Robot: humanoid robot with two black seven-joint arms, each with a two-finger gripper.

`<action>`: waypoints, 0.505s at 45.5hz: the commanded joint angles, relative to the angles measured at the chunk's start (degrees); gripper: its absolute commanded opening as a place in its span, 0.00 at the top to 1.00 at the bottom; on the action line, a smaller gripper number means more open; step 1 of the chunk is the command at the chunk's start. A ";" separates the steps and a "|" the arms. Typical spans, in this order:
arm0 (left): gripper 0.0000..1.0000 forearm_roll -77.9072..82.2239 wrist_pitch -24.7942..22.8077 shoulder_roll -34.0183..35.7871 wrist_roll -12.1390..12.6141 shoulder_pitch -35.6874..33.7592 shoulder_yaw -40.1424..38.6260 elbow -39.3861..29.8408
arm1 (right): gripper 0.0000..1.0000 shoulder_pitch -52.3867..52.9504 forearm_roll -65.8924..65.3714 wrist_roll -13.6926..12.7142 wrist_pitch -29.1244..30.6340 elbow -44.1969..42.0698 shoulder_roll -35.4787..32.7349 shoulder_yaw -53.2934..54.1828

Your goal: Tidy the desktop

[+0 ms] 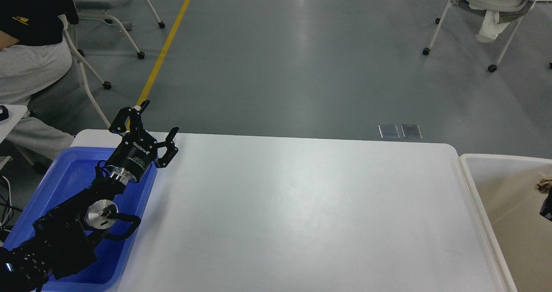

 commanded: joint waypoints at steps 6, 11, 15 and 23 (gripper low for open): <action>0.00 0.00 0.00 0.00 -0.02 -0.01 0.00 0.00 | 1.00 -5.00 0.65 -0.95 -0.03 -7.75 7.01 1.01; 0.00 0.00 0.00 0.00 -0.02 -0.01 0.00 0.00 | 1.00 -6.94 0.47 -0.51 0.32 -8.45 7.45 2.86; 0.00 0.00 0.00 0.00 -0.02 -0.01 0.00 0.00 | 1.00 -7.73 0.47 -0.33 0.50 -8.54 7.53 3.04; 0.00 0.00 0.00 0.00 -0.02 -0.01 0.00 0.00 | 0.90 -9.22 0.47 0.81 2.08 -8.54 7.45 3.13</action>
